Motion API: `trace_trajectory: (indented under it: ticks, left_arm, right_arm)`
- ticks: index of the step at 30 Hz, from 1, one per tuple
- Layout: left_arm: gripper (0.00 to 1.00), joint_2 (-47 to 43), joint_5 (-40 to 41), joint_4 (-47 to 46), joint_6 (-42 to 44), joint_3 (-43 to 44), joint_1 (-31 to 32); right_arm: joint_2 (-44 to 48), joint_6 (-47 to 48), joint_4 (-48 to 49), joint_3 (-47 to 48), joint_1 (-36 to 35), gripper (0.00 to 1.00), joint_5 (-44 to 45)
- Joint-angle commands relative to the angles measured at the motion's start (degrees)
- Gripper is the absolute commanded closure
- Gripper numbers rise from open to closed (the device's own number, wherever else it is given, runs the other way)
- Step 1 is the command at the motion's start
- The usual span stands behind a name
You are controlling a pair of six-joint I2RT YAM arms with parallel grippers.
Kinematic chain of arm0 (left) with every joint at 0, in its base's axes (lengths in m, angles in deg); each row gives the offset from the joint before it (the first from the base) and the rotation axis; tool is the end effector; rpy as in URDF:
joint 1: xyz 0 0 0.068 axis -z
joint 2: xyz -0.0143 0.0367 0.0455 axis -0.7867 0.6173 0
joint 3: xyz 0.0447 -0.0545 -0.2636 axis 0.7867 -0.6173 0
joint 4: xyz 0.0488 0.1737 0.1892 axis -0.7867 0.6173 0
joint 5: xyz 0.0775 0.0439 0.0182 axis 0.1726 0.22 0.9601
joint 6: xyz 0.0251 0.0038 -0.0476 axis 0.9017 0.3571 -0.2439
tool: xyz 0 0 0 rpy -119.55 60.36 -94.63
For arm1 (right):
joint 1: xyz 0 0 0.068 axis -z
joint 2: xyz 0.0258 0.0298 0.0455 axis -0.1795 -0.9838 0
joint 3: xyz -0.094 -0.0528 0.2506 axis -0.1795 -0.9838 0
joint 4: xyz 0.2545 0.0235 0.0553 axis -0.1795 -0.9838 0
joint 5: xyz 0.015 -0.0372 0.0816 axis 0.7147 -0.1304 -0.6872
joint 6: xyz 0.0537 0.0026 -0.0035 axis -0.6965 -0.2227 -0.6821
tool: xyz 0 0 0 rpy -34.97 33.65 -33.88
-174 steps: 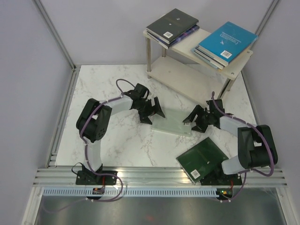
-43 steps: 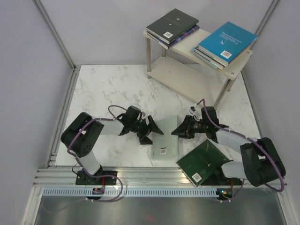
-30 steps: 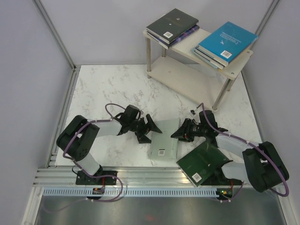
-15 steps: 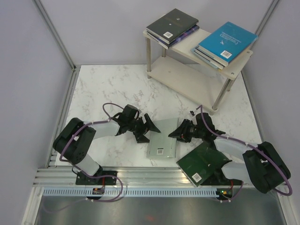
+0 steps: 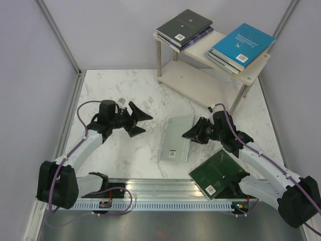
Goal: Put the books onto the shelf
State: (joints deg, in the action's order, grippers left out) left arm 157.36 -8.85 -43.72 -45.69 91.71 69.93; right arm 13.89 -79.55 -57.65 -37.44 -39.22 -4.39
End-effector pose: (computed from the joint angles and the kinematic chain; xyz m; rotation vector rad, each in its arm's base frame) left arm 0.2347 -0.0995 0.2257 -0.5842 2.4514 -1.4404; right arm 0.1808 0.1166 0.2288 0.3586 2.4113 1.2602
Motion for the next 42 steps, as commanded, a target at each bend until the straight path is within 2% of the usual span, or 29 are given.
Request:
trace_trajectory:
  ticks: [1, 6, 7, 11, 20, 25, 30, 32, 37, 42]
  left_arm:
    - [0.04, -5.71, -4.23, 8.89, 6.08, 3.82, -6.85]
    - [0.03, -8.88, -3.36, 17.5, 11.27, 9.97, -10.57]
    - [0.03, -9.15, -3.09, 18.04, 11.62, 10.67, -10.66]
    - [0.03, -10.47, -2.13, 19.63, 11.89, 12.09, -10.75]
    - [0.03, -13.89, -2.47, 19.98, 9.96, 13.05, -10.75]
    - [0.03, -15.83, -3.18, 20.07, 8.47, 13.85, -10.75]
    - [0.03, -18.55, -3.09, 20.94, 6.71, 13.67, -10.75]
    - [0.03, -18.21, -2.65, 20.86, 5.74, 15.33, -10.75]
    - [0.03, -13.38, -0.73, 18.76, 3.64, 24.54, -10.75]
    - [0.03, -9.6, 0.07, 9.01, -5.58, 33.08, -10.75]
  right_arm:
    - [4.51, 1.23, -7.33, 12.1, -0.21, 1.0, 2.96]
    - [3.12, 3.6, -15.43, 28.63, -0.12, 1.0, 6.05]
    - [1.28, 3.7, -17.62, 35.1, -0.12, 1.0, 6.4]
    - [-4.61, 3.88, -19.84, 50.43, -0.21, 1.0, 7.37]
    - [-24.99, 2.04, -19.23, 84.62, 0.58, 1.0, 10.18]
    - [-40.2, -5.08, -11.87, 102.8, 5.14, 1.0, 10.54]
    - [-49.95, -17.1, -0.52, 108.64, 8.23, 1.0, 11.59]
    - [-51.2, -18.8, 1.87, 109.26, 8.23, 1.0, 10.8]
    - [-46.55, -19.68, 5.9, 99.69, 7.79, 1.0, 15.8]
    - [-48.22, -21.53, 6.35, 104.17, 6.91, 1.0, 12.66]
